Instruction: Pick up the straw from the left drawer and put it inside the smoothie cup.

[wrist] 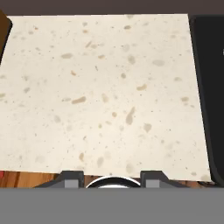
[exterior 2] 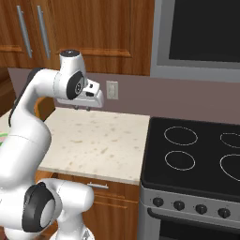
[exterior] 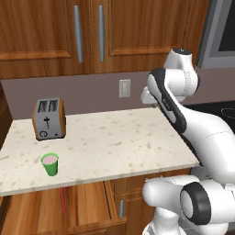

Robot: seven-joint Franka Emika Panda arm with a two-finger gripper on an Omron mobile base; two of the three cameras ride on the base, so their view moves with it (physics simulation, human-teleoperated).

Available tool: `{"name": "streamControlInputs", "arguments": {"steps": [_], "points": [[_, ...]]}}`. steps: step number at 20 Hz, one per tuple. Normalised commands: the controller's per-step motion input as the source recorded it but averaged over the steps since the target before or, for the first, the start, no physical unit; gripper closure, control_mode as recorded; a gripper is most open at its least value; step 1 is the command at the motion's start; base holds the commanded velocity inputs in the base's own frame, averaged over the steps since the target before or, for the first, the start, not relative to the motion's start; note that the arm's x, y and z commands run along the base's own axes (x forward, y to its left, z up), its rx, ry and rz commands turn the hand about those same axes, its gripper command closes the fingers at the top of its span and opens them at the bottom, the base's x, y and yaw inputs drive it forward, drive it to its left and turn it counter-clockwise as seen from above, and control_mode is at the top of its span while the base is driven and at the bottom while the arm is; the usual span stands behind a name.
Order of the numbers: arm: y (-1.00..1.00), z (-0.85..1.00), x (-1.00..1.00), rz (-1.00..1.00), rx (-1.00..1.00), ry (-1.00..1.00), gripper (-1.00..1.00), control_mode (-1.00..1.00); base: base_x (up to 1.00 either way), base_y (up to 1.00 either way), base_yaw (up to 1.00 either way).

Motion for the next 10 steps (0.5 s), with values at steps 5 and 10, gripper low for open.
{"name": "streamControlInputs", "arguments": {"steps": [5, 10], "points": [[0.00, -0.03, -0.24, 0.00, 0.00, -0.01, -1.00, -1.00, 0.00, 0.00, 0.00], [-0.01, -0.19, -0.41, 0.00, 0.00, -0.03, -1.00, -1.00, 0.00, 0.00, 0.00]]}}
